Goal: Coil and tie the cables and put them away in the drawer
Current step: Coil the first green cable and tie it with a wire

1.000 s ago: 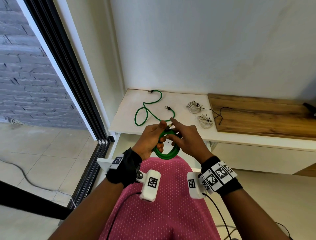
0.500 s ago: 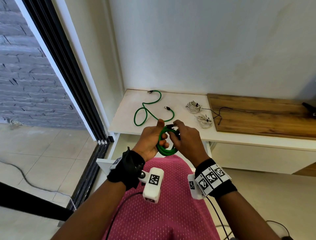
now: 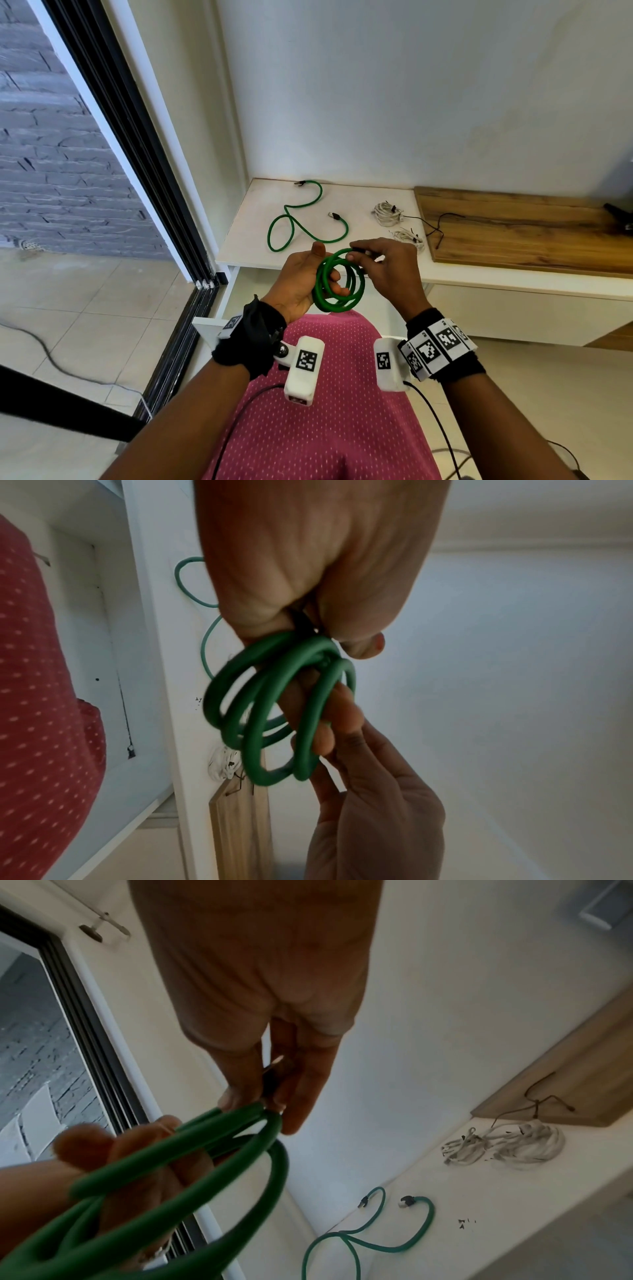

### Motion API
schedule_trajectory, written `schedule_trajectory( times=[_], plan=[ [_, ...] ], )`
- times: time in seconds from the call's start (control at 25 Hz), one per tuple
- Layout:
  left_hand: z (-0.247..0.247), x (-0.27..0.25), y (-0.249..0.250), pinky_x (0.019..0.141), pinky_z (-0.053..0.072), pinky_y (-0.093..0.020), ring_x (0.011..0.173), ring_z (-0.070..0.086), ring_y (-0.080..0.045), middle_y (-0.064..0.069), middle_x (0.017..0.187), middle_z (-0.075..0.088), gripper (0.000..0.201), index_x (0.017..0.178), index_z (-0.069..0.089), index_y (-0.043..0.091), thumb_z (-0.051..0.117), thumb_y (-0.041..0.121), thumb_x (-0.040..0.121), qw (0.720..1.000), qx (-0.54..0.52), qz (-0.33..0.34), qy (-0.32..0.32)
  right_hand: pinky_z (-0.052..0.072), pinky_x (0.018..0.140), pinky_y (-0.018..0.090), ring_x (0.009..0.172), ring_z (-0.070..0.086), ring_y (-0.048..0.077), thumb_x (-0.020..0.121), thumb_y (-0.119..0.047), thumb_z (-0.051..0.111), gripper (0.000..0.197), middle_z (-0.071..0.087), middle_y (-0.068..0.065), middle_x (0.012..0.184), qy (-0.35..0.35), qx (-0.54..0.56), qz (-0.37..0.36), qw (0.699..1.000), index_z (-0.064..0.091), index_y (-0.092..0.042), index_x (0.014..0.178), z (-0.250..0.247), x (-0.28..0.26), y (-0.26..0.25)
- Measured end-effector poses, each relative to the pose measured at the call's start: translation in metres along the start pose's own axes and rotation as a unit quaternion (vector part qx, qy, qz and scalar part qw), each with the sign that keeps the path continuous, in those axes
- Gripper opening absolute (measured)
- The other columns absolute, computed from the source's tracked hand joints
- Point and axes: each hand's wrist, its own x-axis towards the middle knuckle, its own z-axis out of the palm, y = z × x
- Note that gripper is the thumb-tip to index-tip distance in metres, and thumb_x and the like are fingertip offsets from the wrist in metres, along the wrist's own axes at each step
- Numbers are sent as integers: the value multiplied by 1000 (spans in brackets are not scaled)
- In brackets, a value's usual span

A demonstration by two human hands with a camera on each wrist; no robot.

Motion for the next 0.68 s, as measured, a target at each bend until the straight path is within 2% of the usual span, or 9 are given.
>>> schedule_trajectory(
  times=[0.08,0.16,0.28,0.36,0.44,0.52,0.6,0.64,0.68],
  plan=[
    [-1,0,-1,58,60,-36,49,63,-21,-12,61,63,41,100,58,-2,43,37,97,999,-28,16,-2,56,73,29,70,63,5,79,-21,77,23,75,7,86,29,16,34,999,75,-7,97,3,-2,0],
    [-1,0,-2,59,60,-36,52,65,-23,-13,64,64,37,97,59,-1,45,34,98,998,-55,25,15,56,72,32,72,66,11,80,-24,76,23,75,5,83,47,17,47,998,76,-8,95,6,-5,-3],
    [1,3,-1,61,61,-38,53,66,-22,-13,63,65,33,88,61,-2,53,30,94,992,-109,24,57,51,65,31,71,61,14,80,-20,76,18,72,7,79,67,-43,-32,996,73,-4,88,11,-11,-5],
    [1,4,2,53,58,-31,46,60,-16,-11,60,62,28,81,61,1,58,26,92,990,-122,20,70,45,59,28,69,54,13,78,-16,77,15,66,6,75,57,-67,-81,993,69,-4,81,15,-15,-4],
    [0,4,4,38,43,-18,37,44,-9,-10,62,55,24,82,60,1,62,24,90,993,-85,25,79,47,58,26,70,55,13,77,-14,78,16,62,4,78,37,-31,-67,997,65,-6,81,13,-14,-1],
    [-1,5,4,33,29,-15,35,33,-7,-9,62,50,26,85,59,1,65,25,88,995,-51,28,83,51,70,24,81,58,10,77,-13,78,23,63,3,92,-8,41,-15,999,64,-7,95,7,-11,-3],
    [-2,7,4,33,25,-14,34,31,-7,-9,60,50,31,90,60,0,66,30,87,995,-31,31,84,53,81,22,95,59,5,82,-14,74,47,61,0,111,-122,70,50,989,54,-13,125,0,-7,-7],
    [-1,7,4,33,25,-14,34,31,-7,-8,58,51,33,92,61,0,65,33,87,995,-25,32,86,54,83,25,100,60,9,85,-15,70,56,59,1,117,-187,64,80,977,46,-16,135,-2,-4,-9],
    [0,8,4,34,26,-15,34,31,-8,-8,57,52,36,94,62,0,64,35,88,995,-22,31,91,56,81,29,101,62,16,89,-13,66,56,59,6,121,-231,73,108,964,43,-15,139,-3,-2,-10]
  ],
)
